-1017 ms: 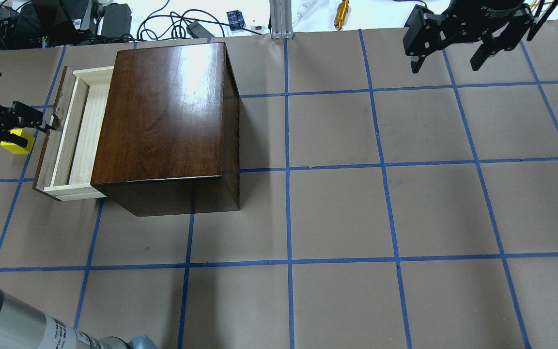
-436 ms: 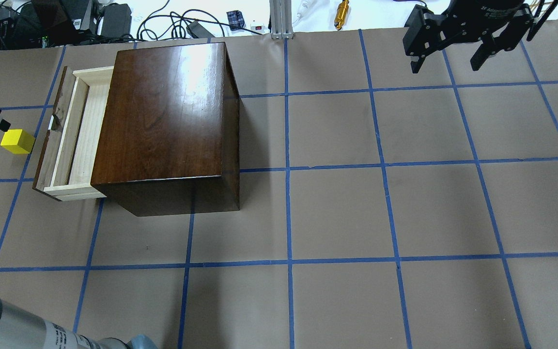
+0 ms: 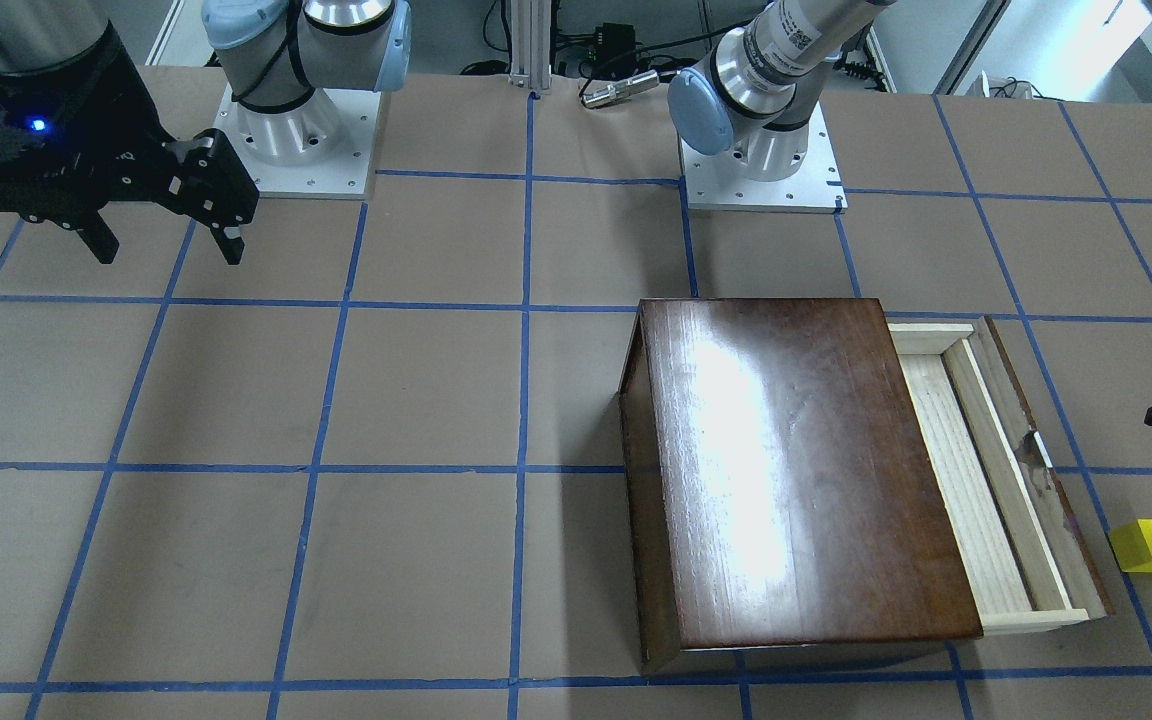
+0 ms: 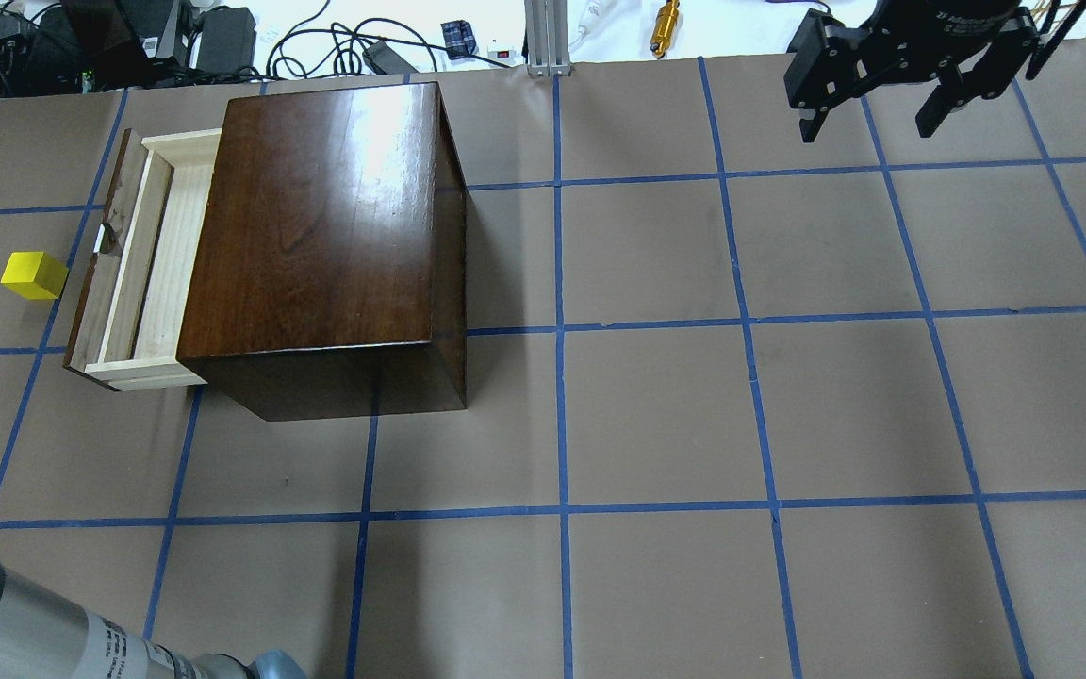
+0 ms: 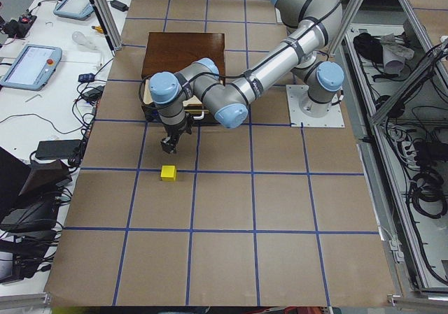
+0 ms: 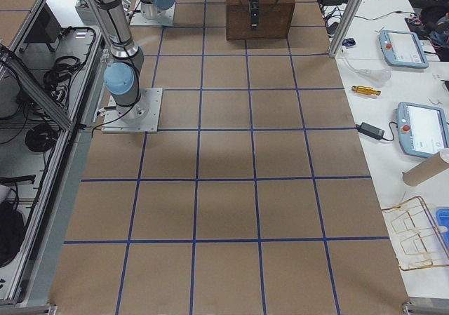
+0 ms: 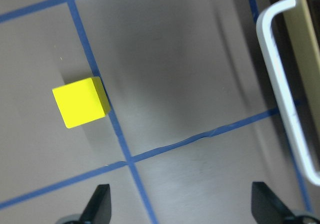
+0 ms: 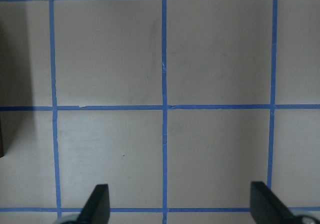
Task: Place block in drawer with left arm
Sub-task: 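Release the handle and move the left gripper above the yellow cube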
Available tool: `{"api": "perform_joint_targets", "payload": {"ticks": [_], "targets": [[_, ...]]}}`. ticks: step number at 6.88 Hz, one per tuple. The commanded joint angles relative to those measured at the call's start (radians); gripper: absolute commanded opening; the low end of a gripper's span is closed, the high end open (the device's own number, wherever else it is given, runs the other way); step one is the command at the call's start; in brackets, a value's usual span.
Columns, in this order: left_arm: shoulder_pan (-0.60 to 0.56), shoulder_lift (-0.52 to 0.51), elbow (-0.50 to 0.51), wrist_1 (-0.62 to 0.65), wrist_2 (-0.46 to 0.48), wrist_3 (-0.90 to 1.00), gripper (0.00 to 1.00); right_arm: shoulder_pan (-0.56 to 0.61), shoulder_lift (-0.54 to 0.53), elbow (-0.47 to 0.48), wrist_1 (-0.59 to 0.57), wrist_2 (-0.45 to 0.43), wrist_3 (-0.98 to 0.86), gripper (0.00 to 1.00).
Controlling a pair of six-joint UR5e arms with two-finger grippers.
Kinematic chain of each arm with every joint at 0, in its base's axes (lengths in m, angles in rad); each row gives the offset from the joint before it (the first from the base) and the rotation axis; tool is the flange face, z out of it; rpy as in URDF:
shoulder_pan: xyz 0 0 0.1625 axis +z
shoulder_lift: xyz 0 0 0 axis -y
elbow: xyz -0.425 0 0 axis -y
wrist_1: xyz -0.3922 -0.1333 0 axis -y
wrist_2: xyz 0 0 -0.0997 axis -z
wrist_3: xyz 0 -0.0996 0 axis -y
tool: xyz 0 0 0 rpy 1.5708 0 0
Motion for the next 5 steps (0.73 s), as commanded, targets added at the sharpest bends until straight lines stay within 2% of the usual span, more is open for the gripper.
{"api": "perform_joint_targets", "payload": {"ticks": [1, 5], "targets": [[0.020, -0.063, 0.003, 0.079, 0.008, 0.264, 1.00, 0.000, 0.000, 0.000, 0.000, 0.001, 0.000, 1.00], [0.022, -0.197, 0.053, 0.214, -0.029, 0.719, 1.00, 0.000, 0.000, 0.000, 0.000, 0.001, 0.000, 1.00]]}}
